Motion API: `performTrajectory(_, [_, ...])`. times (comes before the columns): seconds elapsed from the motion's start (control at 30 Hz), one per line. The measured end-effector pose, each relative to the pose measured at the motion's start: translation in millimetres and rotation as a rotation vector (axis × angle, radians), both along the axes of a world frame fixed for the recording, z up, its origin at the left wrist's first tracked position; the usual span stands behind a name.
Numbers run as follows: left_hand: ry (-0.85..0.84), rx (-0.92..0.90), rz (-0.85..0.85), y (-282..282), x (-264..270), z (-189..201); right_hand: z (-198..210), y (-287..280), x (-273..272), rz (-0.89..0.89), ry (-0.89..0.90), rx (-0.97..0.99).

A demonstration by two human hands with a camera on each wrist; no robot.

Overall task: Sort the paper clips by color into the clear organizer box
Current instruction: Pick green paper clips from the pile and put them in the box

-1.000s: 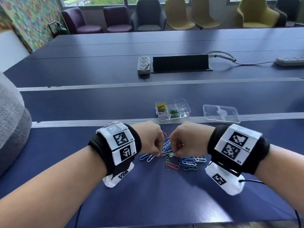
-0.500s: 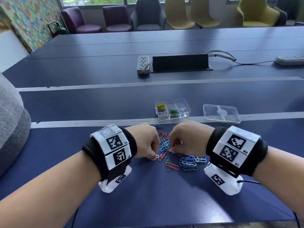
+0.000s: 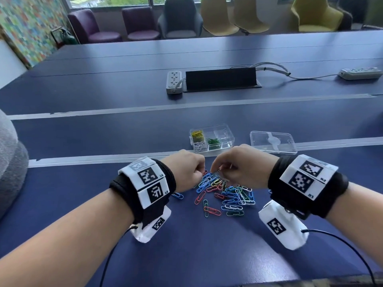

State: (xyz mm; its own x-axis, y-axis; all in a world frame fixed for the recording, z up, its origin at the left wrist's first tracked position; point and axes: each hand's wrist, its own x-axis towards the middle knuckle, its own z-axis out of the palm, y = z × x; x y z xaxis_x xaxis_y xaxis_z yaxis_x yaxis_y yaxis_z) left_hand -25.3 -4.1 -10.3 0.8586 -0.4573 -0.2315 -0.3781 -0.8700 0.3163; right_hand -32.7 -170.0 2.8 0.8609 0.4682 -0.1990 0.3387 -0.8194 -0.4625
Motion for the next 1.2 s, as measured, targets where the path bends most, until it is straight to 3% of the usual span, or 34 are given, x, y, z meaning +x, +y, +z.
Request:
performTrajectory(0.13, [0.022,0.032,0.028,-7.4,2.7,-1.7,0.3,0.4,1.0,-0.013,0.017,0.018])
performTrajectory(0.37, [-0.006,0.068,-0.080,-7.7,3.6,-3.7,0.0,-4.4,4.3,-0.016,-0.076,-0.062])
performTrajectory(0.63, [-0.023,0.148,-0.060,-5.2,9.5,1.8,-6.3,9.3,3.4,0.175,-0.059,-0.189])
performTrajectory(0.87, [-0.027,0.065,-0.015,-4.1,9.9,5.9,-3.3,0.8,6.4,0.102,-0.091,-0.097])
performTrajectory(1.03, [-0.039,0.184,0.006,-16.4,7.4,5.7,-2.9,-11.9,11.5,0.028,-0.045,-0.025])
performTrajectory(1.2, [-0.029,0.192,-0.017,-19.0,10.2,1.8,-1.8,-22.6,10.5,-0.049,-0.014,0.007])
